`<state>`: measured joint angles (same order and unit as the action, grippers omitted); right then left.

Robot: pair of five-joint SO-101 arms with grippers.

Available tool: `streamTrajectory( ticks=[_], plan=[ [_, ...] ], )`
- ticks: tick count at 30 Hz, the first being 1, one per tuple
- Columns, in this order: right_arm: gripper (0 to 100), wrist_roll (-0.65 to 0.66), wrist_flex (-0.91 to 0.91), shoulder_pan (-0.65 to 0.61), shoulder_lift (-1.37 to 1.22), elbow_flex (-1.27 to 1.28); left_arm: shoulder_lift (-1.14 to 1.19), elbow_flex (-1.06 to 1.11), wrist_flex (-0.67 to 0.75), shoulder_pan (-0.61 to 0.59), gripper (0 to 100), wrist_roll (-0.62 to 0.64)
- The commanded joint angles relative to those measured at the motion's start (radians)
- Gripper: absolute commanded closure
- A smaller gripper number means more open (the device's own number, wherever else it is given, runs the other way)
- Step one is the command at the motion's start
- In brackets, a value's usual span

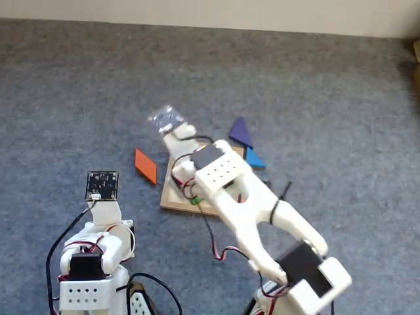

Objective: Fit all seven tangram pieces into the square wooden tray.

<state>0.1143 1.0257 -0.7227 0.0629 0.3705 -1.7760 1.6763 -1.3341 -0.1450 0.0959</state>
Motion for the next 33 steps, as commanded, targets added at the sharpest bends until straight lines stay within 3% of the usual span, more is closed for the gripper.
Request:
streamTrajectory(
  ticks=[1, 14, 19, 23, 33],
  plan=[
    [76.3, 0.006, 0.005, 0.085, 0.108, -0.004, -0.05, 0.019, -0.002, -0.013, 99, -0.008],
    [76.3, 0.009, -0.044, 0.351, 0.108, 0.048, -0.05, 0.019, -0.002, -0.013, 99, -0.008],
    [76.3, 0.015, 0.061, 0.358, 0.11, 0.114, -0.05, 0.019, -0.002, -0.013, 99, -0.008],
    [76.3, 0.107, 0.151, 0.354, 0.108, 0.125, -0.05, 0.019, -0.002, -0.013, 99, -0.008],
    [76.3, 0.224, 0.076, 0.278, 0.108, 0.297, -0.05, 0.019, -0.002, -0.013, 99, -0.008]
  ],
)
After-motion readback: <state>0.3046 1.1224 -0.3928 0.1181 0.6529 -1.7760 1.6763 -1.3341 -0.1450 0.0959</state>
